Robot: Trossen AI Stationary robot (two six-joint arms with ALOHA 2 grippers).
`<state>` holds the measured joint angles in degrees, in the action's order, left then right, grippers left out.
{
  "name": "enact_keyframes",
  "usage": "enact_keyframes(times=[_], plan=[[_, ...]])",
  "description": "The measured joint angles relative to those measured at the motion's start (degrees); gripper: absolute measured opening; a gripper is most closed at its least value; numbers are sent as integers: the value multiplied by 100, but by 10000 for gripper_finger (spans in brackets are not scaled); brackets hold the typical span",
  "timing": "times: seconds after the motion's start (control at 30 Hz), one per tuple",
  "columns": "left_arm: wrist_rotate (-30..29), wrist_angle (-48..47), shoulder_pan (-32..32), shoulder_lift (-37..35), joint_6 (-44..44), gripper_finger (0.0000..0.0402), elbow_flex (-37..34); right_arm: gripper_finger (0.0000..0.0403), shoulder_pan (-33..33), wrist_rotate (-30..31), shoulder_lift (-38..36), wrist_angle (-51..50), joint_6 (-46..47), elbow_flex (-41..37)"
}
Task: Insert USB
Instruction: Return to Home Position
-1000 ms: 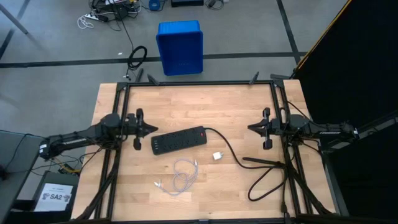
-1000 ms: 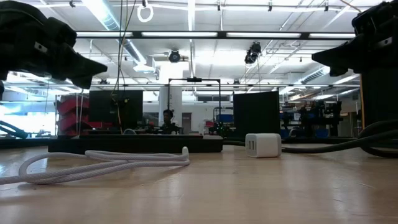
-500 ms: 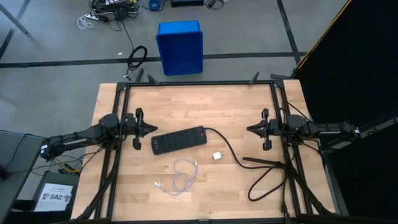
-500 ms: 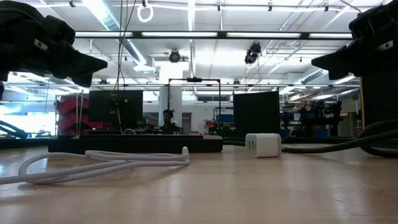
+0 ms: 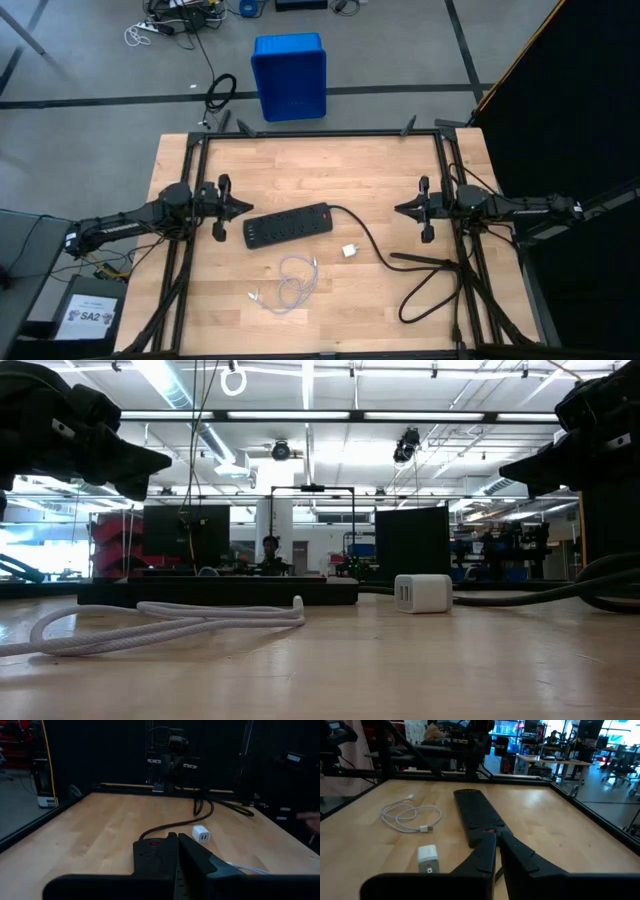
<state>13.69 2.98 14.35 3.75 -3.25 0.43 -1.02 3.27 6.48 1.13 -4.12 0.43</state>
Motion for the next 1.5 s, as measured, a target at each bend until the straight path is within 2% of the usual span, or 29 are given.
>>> enact_keyframes(times=[0.37, 0.73, 1.17, 1.5], plan=[[2, 27, 0, 0, -2, 0, -2, 11, 0, 0, 0, 9, -4, -1], [-2, 33, 0, 0, -2, 0, -2, 1, 0, 1, 0, 12, -7, -3], [-7, 35, 0, 0, -2, 0, -2, 14, 2, 2, 0, 13, -9, -5], [-9, 35, 0, 0, -2, 0, -4, 1, 2, 2, 0, 13, -9, -5]])
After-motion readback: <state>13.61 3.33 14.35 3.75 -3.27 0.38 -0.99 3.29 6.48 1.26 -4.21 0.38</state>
